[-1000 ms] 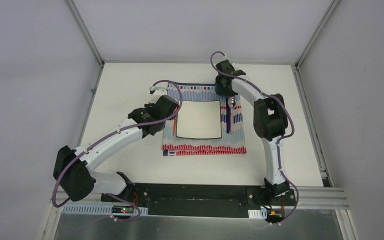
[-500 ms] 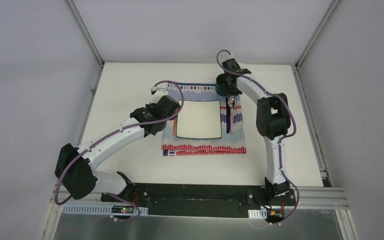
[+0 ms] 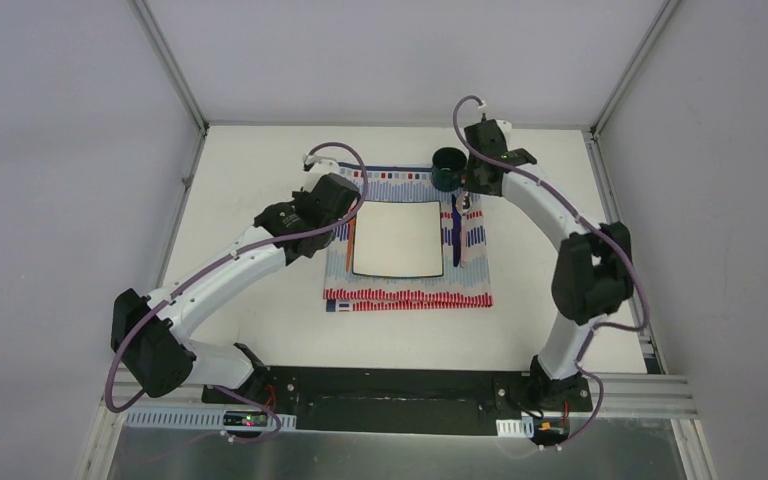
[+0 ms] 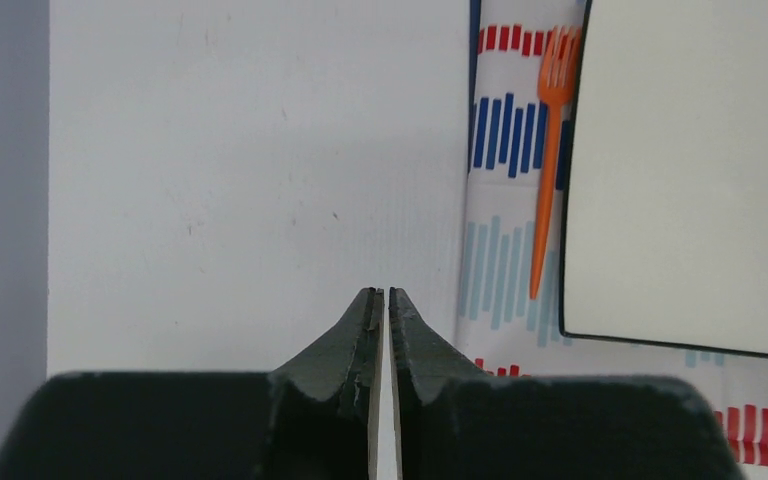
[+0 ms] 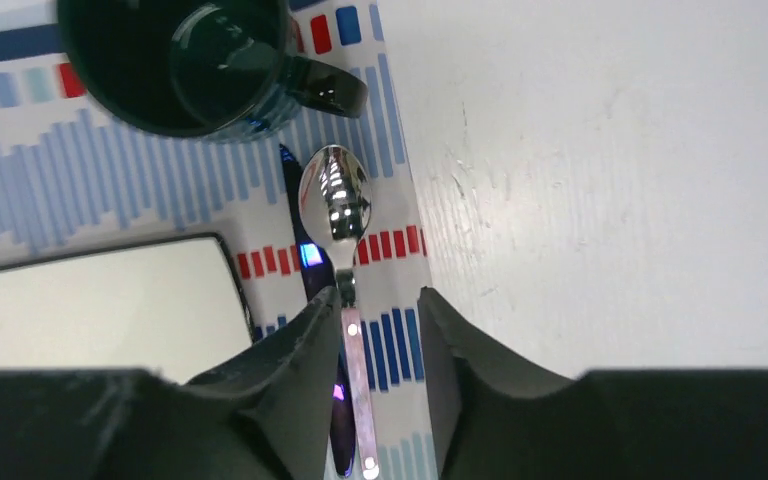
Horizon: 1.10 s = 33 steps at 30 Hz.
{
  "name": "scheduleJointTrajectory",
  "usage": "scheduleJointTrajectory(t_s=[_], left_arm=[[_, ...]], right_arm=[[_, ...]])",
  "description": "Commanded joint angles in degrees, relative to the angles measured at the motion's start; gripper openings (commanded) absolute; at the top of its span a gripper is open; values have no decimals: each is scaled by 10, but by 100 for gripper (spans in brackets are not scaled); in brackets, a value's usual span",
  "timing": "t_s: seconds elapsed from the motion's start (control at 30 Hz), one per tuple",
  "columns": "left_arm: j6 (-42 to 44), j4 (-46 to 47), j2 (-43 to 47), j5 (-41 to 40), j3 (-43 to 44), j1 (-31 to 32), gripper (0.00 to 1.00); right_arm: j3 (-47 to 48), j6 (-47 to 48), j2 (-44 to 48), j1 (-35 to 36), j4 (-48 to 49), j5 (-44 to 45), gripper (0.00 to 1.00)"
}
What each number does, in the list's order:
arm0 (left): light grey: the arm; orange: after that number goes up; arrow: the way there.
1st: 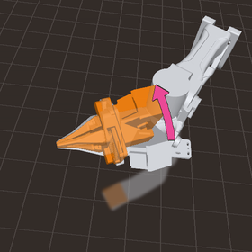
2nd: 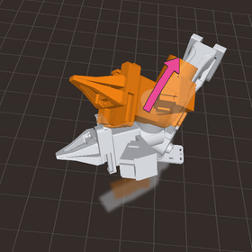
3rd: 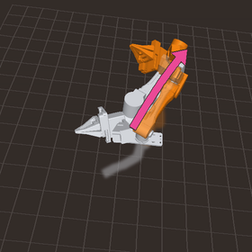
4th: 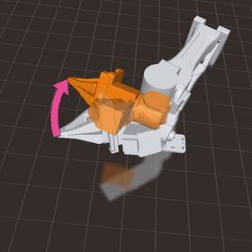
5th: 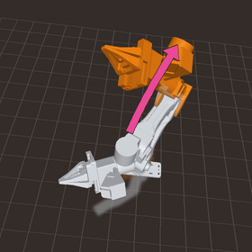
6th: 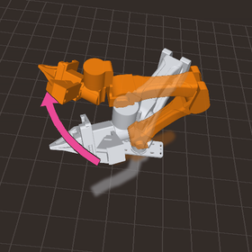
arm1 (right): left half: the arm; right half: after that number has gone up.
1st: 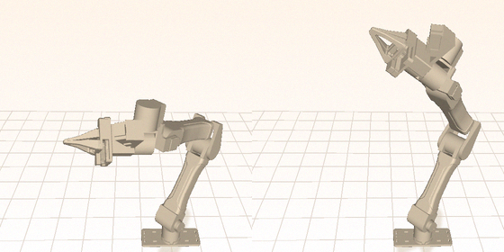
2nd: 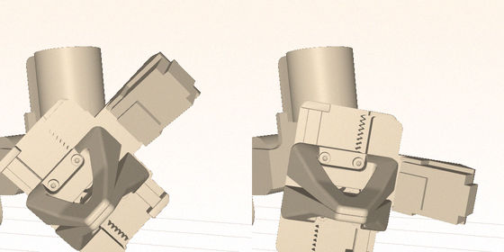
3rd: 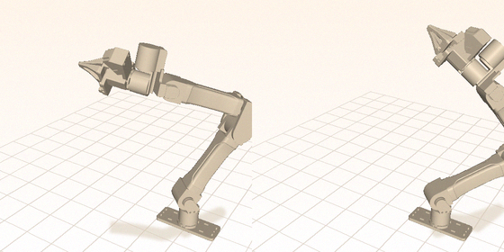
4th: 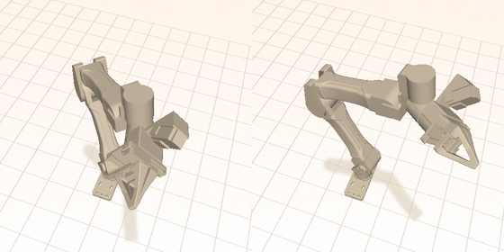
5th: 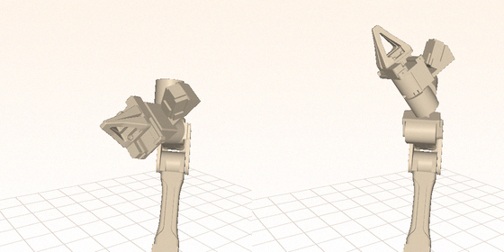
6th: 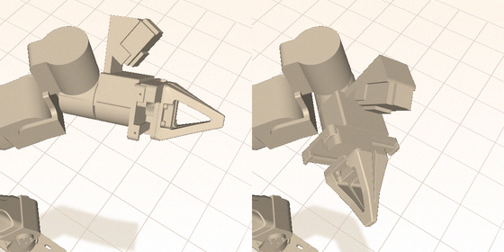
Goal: Set the dinner table for one person
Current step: Reset both arms
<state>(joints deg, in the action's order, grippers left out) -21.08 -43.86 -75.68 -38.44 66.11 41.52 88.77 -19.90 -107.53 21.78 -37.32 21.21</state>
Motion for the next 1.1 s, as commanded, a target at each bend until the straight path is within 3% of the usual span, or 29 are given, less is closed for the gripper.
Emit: scheduleJointTrajectory(t_s=[0.0,0.13,0.23,0.27,0.47,0.63,0.87,1.07], left_arm=[[32,4,13,-3,63,-3,10],[48,0,-3,8,109,-3,15],[58,-12,-28,13,160,-3,16],[60,-18,-37,15,181,-3,17],[47,-50,-81,21,262,-3,22],[-8,-64,-39,13,212,2,28],[-23,-92,45,-7,196,3,32],[-16,-118,67,-45,196,3,36]], right_arm=[[-53,8,152,19,43,21,41],[-79,5,232,34,10,10,48],[-84,10,272,55,-30,17,71],[-84,11,284,61,-43,25,73],[-124,-12,378,80,-66,53,83],[-135,-28,434,82,-94,73,87],[-136,-38,460,86,-98,68,92],[-122,-39,448,87,-103,71,98]])
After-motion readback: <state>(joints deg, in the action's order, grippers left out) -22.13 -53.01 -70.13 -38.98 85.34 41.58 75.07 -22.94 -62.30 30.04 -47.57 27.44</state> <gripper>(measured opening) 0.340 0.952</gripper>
